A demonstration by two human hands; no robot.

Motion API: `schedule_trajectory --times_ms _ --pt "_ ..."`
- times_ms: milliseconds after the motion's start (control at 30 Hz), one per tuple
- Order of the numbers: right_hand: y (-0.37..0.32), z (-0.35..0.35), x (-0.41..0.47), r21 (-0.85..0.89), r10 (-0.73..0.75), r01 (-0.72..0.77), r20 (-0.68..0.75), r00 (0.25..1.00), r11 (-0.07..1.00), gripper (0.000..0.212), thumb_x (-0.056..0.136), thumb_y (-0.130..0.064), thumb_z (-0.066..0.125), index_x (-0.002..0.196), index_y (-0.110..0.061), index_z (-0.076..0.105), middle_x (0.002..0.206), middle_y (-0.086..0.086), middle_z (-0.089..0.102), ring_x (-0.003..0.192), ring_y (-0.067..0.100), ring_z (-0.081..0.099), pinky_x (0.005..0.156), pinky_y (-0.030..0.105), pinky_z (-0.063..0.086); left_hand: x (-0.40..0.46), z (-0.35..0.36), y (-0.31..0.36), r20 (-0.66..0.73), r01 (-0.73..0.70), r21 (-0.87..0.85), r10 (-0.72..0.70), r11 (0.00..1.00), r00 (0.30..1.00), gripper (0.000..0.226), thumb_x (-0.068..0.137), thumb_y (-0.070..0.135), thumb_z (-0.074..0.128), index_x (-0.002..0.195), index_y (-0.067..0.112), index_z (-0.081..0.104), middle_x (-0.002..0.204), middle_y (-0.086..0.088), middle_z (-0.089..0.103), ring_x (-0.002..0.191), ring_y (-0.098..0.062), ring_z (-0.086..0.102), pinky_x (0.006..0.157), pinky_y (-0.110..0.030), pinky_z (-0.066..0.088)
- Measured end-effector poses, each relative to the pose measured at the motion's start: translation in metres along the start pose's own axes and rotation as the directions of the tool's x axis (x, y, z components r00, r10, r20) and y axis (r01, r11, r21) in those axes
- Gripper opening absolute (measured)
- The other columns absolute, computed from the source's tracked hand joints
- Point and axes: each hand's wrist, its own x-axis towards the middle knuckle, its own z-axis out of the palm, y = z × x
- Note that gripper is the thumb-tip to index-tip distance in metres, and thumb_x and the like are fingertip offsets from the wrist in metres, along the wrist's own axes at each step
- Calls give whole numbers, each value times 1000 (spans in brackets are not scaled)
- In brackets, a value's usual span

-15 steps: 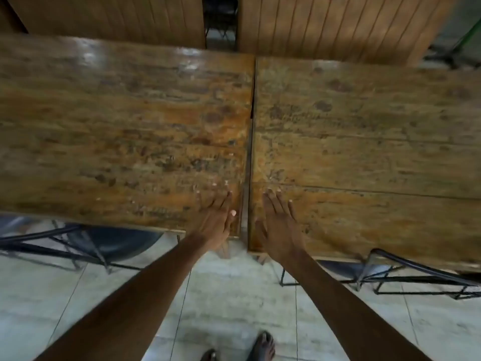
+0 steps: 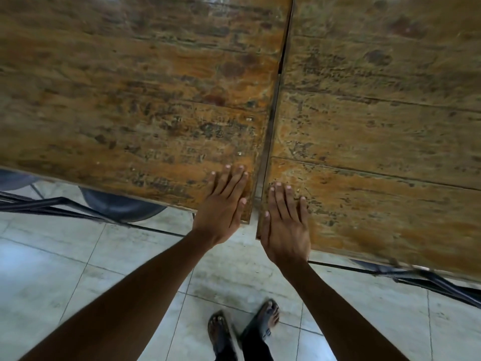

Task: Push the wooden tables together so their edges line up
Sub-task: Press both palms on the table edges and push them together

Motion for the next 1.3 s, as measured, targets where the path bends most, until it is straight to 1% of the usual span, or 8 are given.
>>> schedule_trajectory --times_ms 567,733,833,900,1033,1100,1233,1300 --pt "-9 7 35 -7 16 -15 20 1000 1000 59 103 -33 20 157 -9 12 167 8 7 155 23 -1 124 51 5 3 -4 -2 42 4 -17 -3 1000 999 59 106 35 21 159 12 11 169 -5 6 156 -25 -5 125 -52 7" --pt "-12 -6 36 31 16 -18 64 998 999 58 104 -33 18 158 -12 12 168 5 6 155 22 -2 124 51 7 5 -19 -3 188 7 -18 -3 1000 982 61 106 40 16 159 16 -1 169 -3 -6 154 -26 -13 124 -52 2" --pt "-12 -18 43 76 24 -41 221 975 996 66 98 -40 6 158 -13 10 168 5 2 154 25 -6 123 55 2 13 -42 -2 365 13 3 -13 1000 931 64 106 44 20 158 18 -5 169 -2 -11 154 -30 -14 123 -55 0" --pt "-18 -33 53 84 38 -68 322 946 994 65 99 -42 10 158 -15 5 168 6 -3 153 32 -8 122 58 1 13 -66 0 428 28 14 -32 999 903 66 105 47 26 159 19 -1 169 -4 -9 154 -35 -9 122 -58 2" --pt "-73 -77 64 136 65 -118 343 937 984 66 102 -38 37 158 -23 5 167 11 -3 151 46 2 120 60 8 -13 -121 -29 377 63 -2 -57 998 924 67 105 46 31 158 15 7 169 -10 -5 154 -38 -2 122 -59 5" --pt "-118 -95 64 150 -9 -42 323 946 988 70 100 -40 42 158 -22 8 167 14 4 150 45 12 120 58 17 -36 -156 -63 294 102 17 -103 995 950 65 105 43 33 158 12 11 169 -11 -1 154 -37 2 122 -58 7" --pt "-223 -130 70 155 -124 92 205 971 984 71 98 -44 42 157 -17 12 163 16 15 148 40 17 117 55 23 -89 -234 -138 108 189 60 -195 980 975 62 106 40 33 157 9 17 169 -12 -2 155 -34 5 122 -55 9" --pt "-275 -146 73 181 -200 172 149 968 968 72 98 -43 44 156 -16 11 164 13 15 149 36 17 116 52 24 -123 -263 -172 35 228 96 -232 969 972 61 106 40 33 157 10 18 169 -12 -4 155 -33 3 123 -55 9"
